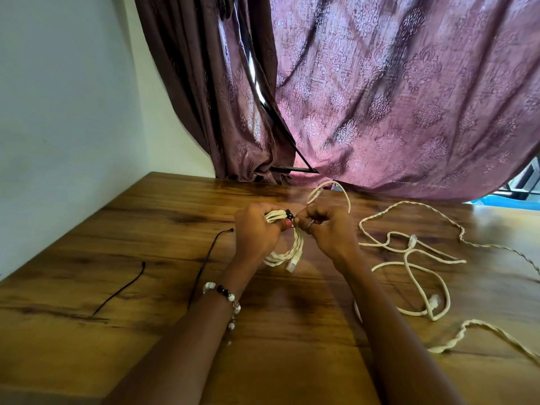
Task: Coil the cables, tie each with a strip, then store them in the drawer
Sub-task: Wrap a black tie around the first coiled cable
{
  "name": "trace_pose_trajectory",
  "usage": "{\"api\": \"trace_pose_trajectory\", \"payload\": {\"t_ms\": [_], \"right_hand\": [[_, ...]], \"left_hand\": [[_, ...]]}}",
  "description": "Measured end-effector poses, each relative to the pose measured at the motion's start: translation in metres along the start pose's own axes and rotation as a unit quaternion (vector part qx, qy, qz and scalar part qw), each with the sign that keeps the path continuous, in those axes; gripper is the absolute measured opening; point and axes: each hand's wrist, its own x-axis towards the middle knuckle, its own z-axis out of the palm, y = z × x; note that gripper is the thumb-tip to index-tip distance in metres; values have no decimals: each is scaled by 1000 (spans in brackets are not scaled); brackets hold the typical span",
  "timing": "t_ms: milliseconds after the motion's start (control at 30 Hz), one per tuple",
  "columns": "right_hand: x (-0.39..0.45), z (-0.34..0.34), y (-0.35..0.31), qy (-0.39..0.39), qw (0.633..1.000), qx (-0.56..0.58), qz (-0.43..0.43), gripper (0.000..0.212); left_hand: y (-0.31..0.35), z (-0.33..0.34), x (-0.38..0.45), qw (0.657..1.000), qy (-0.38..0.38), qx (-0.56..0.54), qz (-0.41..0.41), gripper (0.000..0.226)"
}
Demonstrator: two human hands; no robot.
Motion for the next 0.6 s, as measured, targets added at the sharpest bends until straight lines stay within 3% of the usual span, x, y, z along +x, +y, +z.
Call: {"api": "trace_pose_trajectory", "payload": {"t_ms": [300,600], "right_hand": [[-7,-4,-11,14,985,-126,-117,3],[-3,-7,-5,9,994,-45,-97,12]], "left_hand": [[0,1,-1,1000,-12,-6,2,28],[-2,-1,1,998,-56,-17,7,28]]}}
